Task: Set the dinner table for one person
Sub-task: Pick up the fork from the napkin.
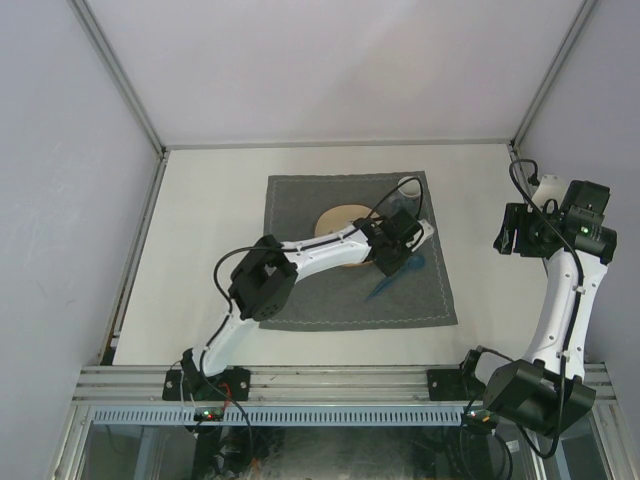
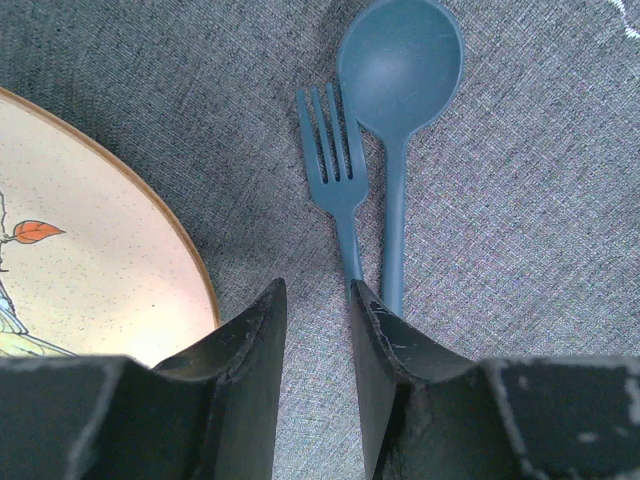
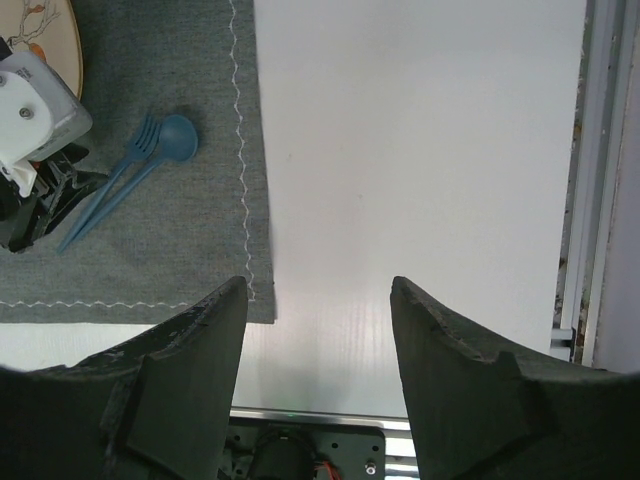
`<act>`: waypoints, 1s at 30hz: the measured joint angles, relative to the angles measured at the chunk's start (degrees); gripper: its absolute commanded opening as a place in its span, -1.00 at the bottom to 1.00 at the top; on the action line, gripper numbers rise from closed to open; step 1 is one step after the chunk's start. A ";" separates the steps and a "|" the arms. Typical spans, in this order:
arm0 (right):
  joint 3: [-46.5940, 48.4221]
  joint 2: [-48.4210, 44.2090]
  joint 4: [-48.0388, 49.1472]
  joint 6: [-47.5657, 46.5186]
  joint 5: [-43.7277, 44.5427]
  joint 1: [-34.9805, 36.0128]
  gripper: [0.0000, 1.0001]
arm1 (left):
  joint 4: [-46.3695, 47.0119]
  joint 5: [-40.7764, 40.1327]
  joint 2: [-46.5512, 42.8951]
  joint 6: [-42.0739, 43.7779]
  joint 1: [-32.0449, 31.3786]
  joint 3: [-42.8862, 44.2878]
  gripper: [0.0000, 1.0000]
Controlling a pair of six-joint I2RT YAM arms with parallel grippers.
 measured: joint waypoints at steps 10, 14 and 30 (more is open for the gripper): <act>0.00 0.00 0.02 -0.28 -0.17 -0.31 0.17 | -0.28 0.55 0.52 0.02 -1.03 -0.11 -0.27; 0.00 0.00 0.02 -0.31 -0.17 -0.31 0.17 | -0.28 0.79 0.61 0.00 -1.11 -0.42 -0.27; 0.00 0.00 0.00 -0.72 -0.35 -1.62 0.16 | 0.48 1.88 1.70 -0.26 -1.44 -0.42 -0.78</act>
